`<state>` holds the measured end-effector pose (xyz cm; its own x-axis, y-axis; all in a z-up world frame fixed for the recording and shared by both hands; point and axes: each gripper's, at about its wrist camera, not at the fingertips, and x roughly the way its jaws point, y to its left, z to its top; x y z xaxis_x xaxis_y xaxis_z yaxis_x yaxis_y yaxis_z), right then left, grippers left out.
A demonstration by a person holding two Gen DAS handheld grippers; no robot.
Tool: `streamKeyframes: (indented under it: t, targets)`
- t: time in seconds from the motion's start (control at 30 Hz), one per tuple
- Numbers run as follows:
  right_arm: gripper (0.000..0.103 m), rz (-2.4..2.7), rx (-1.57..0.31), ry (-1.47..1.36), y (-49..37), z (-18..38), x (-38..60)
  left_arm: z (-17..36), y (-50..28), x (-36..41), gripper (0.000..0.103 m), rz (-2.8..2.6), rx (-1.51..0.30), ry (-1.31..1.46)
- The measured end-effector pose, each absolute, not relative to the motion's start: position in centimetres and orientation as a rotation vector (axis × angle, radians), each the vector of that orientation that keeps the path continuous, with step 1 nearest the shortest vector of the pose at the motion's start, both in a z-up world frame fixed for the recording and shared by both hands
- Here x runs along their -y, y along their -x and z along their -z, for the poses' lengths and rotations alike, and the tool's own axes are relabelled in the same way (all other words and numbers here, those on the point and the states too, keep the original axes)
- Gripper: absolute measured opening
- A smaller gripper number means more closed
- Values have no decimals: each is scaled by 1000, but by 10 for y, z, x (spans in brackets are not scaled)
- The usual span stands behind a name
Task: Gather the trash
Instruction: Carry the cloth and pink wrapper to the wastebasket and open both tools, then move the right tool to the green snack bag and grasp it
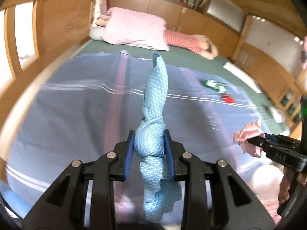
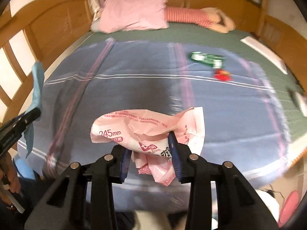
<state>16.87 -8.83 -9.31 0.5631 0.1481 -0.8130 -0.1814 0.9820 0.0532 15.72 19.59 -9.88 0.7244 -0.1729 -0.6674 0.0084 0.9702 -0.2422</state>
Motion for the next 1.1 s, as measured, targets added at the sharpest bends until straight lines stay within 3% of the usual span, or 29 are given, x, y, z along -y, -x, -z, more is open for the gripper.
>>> streamKeyframes:
  t: [0.17, 0.33, 0.4, 0.47, 0.57, 0.7, 0.77, 0.83, 1.0, 1.1]
  targets:
    - [38, -100, -958, 60, -104, 77, 168, 105, -121, -132, 30, 285, -808, 254]
    - [39, -24, -1054, 32, -30, 101, 237, 101, -99, -75, 30, 464, -847, 249]
    - [47, -10, -1146, -2, -12, 123, 255, 100, -90, -52, 30, 530, -868, 241]
    - [66, 15, -1251, -9, 2, 144, 267, 101, -78, -30, 30, 586, -885, 224]
    - [81, 21, -1216, -105, 13, 141, 288, 107, -68, 2, 31, 667, -919, 193]
    - [85, 93, -1029, -436, 20, 106, 347, 128, -58, 47, 31, 769, -998, 126]
    - [85, 122, -939, -616, 27, 96, 379, 136, -56, 62, 41, 824, -1030, 108]
    - [85, 141, -906, -665, 27, 91, 390, 144, -56, 79, 86, 861, -1057, 103]
    - [85, 185, -921, -602, 12, 93, 390, 143, -69, 65, 90, 734, -987, 73]
    - [85, 170, -946, -581, -3, 103, 384, 134, -84, 41, 90, 482, -830, -7]
